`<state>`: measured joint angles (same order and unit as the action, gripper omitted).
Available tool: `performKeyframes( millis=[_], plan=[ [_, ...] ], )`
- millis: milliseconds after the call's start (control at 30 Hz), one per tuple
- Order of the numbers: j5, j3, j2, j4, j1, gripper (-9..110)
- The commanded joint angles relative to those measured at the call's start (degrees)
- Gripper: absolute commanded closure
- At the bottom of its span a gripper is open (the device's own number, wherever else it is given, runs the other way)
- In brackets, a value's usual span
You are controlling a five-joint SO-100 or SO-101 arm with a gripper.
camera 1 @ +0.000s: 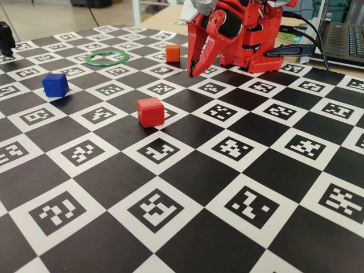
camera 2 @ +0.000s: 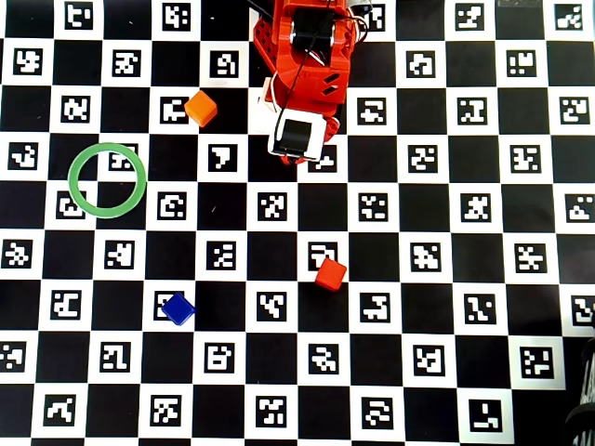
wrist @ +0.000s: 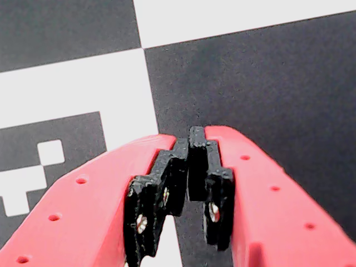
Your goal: Grab the red cube then put it in the green circle then put the blue cube on top and finally the orange cube on top
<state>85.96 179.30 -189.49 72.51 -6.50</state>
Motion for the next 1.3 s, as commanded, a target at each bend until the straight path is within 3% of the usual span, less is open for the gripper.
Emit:
performKeyframes(
  millis=[0,733,900,1033,1267],
  plan=[
    [0.2,2.3,-2.9,6.0,0.4,108],
    [0.5,2.3,-2.9,6.0,0.5,108],
    [-3.4,1.4,-1.1,2.5,1.3,108],
    [-13.8,-12.7,14.2,0.1,1.8,108],
    [-28.0,-47.9,38.7,10.7,4.7,107]
  ],
)
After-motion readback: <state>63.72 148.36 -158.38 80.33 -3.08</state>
